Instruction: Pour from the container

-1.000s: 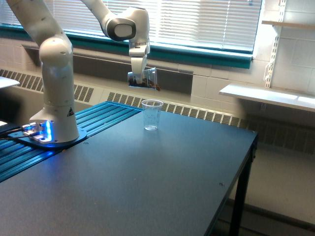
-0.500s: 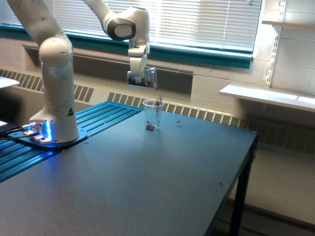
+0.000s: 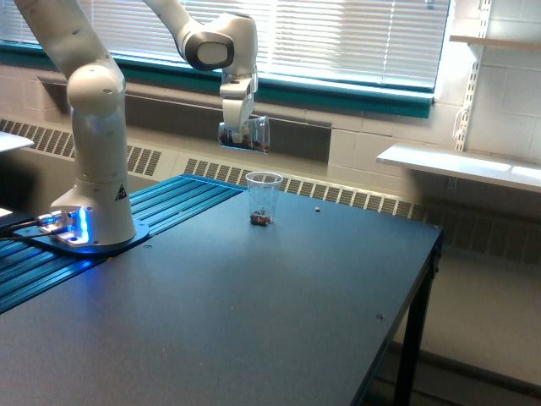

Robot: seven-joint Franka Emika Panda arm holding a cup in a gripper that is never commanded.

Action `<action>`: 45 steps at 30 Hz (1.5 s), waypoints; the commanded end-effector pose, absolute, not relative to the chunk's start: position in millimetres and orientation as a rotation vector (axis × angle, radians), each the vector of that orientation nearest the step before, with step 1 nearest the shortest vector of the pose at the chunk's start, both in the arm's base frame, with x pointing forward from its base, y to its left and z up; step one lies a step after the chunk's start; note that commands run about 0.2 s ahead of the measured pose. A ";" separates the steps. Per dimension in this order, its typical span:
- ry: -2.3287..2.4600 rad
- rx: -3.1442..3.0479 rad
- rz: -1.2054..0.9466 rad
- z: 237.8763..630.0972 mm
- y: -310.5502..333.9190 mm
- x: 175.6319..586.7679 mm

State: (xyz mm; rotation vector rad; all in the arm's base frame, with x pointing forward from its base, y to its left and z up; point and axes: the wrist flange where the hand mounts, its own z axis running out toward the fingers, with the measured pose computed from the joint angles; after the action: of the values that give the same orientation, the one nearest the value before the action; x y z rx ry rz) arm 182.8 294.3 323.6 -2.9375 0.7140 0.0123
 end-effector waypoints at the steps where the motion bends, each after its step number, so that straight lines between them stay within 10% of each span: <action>1: 0.762 -2.906 0.010 326.6 298.5 185.2; 45: 0.910 -2.827 0.172 321.2 297.5 185.8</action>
State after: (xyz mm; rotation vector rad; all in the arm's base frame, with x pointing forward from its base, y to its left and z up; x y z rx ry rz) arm 187.2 293.5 317.4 -2.8309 0.9291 0.1594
